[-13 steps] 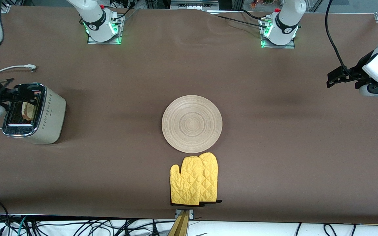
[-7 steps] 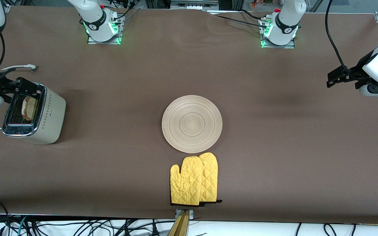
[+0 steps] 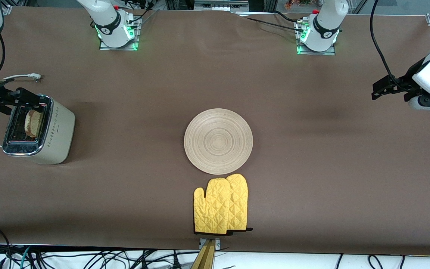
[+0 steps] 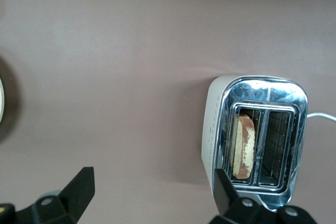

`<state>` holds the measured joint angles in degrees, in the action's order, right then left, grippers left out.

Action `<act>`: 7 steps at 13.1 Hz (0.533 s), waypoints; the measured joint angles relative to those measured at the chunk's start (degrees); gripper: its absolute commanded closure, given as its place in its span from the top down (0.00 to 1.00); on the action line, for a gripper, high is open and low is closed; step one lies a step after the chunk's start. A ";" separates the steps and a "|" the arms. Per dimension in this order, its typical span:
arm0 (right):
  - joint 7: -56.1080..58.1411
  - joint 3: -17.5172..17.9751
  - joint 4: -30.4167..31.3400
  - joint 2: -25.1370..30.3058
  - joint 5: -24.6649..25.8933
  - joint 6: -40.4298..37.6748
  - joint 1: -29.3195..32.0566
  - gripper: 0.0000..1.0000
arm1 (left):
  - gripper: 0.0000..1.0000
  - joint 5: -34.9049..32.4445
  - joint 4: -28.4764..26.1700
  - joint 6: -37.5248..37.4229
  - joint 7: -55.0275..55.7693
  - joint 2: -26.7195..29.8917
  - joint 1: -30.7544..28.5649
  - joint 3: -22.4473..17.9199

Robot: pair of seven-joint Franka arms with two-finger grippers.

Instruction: Move plate and put bread in toaster

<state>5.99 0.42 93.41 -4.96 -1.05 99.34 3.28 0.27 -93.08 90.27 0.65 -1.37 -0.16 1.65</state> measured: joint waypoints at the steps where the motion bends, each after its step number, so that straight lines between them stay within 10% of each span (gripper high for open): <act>1: -1.71 0.06 0.05 0.00 0.01 -0.06 0.00 1.00 | 1.00 0.00 0.00 0.00 0.00 0.00 0.00 0.00; 7: -3.76 0.09 0.27 -0.16 0.02 0.01 0.00 1.00 | 1.00 0.00 0.00 0.00 0.00 0.00 0.00 0.00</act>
